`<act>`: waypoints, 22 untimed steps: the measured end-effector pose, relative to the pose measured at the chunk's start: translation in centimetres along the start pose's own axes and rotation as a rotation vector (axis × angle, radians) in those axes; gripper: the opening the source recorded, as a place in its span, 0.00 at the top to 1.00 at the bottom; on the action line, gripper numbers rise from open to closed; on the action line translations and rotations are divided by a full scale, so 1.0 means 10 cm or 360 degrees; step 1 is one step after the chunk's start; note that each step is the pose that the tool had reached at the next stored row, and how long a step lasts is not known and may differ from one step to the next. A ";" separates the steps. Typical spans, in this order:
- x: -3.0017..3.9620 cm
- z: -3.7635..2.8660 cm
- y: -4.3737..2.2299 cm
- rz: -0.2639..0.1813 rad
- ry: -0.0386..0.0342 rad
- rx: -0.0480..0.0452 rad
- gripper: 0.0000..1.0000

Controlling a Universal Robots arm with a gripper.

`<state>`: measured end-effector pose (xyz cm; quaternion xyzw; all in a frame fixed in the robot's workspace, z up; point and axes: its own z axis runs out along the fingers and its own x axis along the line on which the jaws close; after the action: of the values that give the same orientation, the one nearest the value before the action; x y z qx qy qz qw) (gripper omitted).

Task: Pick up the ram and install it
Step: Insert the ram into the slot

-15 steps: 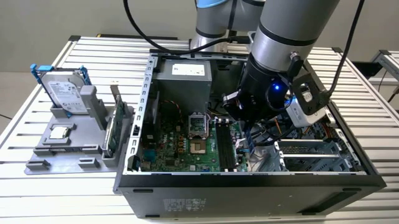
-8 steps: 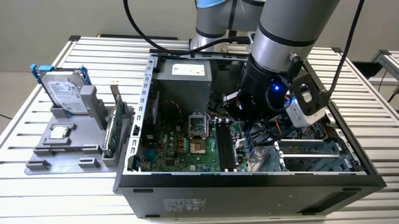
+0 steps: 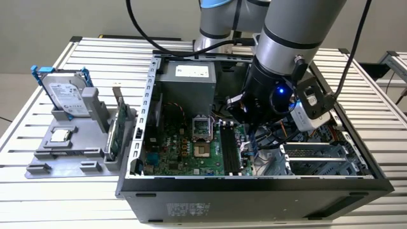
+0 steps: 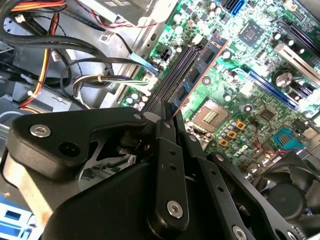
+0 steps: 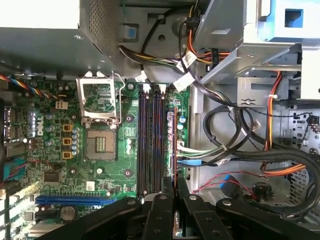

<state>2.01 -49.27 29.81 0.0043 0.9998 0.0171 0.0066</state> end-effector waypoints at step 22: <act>0.079 0.149 0.004 0.0021 -0.0003 0.0000 1.00</act>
<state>1.24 -49.18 28.32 0.0110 0.9998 0.0170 0.0075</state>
